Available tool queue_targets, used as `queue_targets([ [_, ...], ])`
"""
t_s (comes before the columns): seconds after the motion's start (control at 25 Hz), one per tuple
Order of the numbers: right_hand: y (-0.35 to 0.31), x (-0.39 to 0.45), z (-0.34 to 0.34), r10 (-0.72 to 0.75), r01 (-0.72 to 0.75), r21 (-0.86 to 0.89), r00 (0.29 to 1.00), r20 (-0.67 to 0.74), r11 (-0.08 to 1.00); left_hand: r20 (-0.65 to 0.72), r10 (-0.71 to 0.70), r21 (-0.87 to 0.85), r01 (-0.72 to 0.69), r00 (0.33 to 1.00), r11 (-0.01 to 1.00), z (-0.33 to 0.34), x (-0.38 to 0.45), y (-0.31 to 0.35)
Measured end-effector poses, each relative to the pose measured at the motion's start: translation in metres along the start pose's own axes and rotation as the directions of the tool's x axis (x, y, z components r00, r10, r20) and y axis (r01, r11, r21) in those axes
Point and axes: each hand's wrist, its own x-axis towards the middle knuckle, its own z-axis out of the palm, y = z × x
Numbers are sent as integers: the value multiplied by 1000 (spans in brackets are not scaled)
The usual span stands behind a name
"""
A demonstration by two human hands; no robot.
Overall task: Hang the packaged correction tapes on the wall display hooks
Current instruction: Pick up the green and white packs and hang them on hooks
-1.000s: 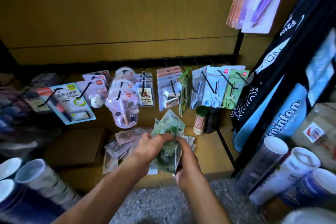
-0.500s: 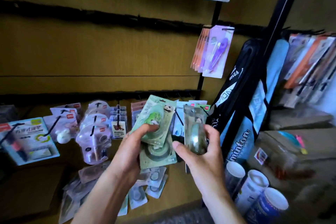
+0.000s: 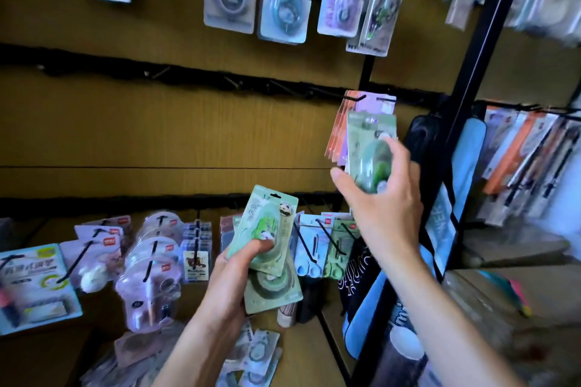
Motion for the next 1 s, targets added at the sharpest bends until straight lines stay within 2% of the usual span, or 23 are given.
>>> queue_targets([
  [0.08, -9, 30, 0, -35, 31, -88, 998, -45, 996, 3, 2, 12, -2, 1000, 1000, 4, 4, -3],
  [0.2, -10, 48, 7, -51, 48, -194, 999, -13, 980, 19, -14, 30, 14, 1000, 999, 7, 5, -6],
  [0.52, -6, 55, 21, -13, 29, -260, 998, 65, 965, 32, -53, 8, 53, 998, 999, -1, 8, -10],
  [0.72, -9, 77, 56, 63, 9, -319, 975, 215, 948, 19, -68, 2, 68, 997, 998, -6, 7, -10],
  [0.8, -13, 87, 70, 128, -36, -277, 938, 321, 960, 4, -61, 0, 61, 998, 998, -8, 8, -10],
  [0.92, -15, 95, 78, 212, -183, -107, 871, 444, 977, -14, -46, -7, 46, 999, 999, -10, 8, -8],
  [1.0, -17, 83, 78, 201, -222, 2, 890, 408, 975, -28, -40, -23, 40, 999, 999, -13, 9, -6],
])
